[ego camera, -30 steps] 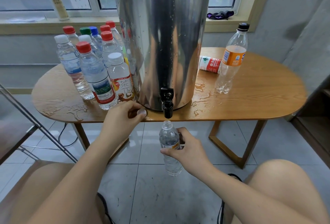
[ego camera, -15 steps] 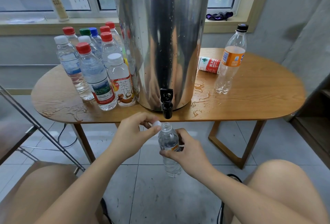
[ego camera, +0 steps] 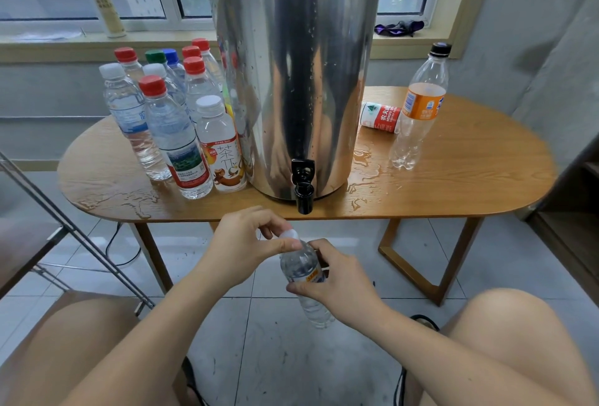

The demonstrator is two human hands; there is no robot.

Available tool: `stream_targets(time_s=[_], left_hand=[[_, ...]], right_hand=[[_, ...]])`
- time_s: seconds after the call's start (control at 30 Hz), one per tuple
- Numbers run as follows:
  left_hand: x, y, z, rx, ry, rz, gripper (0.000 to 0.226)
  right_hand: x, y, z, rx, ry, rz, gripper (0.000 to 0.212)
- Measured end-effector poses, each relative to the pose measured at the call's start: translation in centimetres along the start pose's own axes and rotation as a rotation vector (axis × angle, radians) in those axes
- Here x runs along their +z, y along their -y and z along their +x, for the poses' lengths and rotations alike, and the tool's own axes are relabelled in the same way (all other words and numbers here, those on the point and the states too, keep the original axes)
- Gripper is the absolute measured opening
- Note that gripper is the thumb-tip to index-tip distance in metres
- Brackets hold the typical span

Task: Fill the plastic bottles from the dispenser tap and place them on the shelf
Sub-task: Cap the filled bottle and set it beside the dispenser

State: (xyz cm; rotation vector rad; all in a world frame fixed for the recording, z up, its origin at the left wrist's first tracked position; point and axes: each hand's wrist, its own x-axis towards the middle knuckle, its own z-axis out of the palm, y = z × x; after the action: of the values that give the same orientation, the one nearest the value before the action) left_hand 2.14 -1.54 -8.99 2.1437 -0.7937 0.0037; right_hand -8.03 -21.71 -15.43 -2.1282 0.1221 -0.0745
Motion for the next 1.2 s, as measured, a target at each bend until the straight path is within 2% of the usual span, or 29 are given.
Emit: stream_targets(time_s=[0.2, 0.33, 0.4, 0.5, 0.6, 0.77, 1.2], left_hand=[[-0.2, -0.3, 0.0, -0.019, 0.081, -0.016, 0.021], [-0.9, -0.9, -0.2, -0.022, 0.210, -0.055, 0.044], [-0.8, -0.9, -0.4, -0.011, 0.197, -0.043, 0.046], [-0.4, -0.8, -0.3, -0.011, 0.066, 0.015, 0.029], [-0.1, -0.8, -0.2, -0.005, -0.002, 0.013, 0.032], [-0.3, -1.2, -0.2, -0.012, 0.092, 0.012, 0.018], [-0.9, -1.3, -1.1, 0.069, 0.246, 0.033, 0.033]], right_hand=[[0.1, 0.0, -0.1, -0.005, -0.001, 0.003, 0.068], [-0.1, 0.2, -0.1, -0.010, -0.002, 0.008, 0.066], [0.0, 0.3, -0.1, -0.014, 0.004, 0.008, 0.066], [0.0, 0.5, 0.0, -0.019, 0.012, -0.013, 0.068], [-0.1, 0.7, -0.1, -0.028, 0.020, -0.029, 0.068], [0.0, 0.4, -0.4, -0.018, 0.005, -0.001, 0.064], [-0.7, 0.6, -1.2, -0.012, 0.038, 0.003, 0.067]])
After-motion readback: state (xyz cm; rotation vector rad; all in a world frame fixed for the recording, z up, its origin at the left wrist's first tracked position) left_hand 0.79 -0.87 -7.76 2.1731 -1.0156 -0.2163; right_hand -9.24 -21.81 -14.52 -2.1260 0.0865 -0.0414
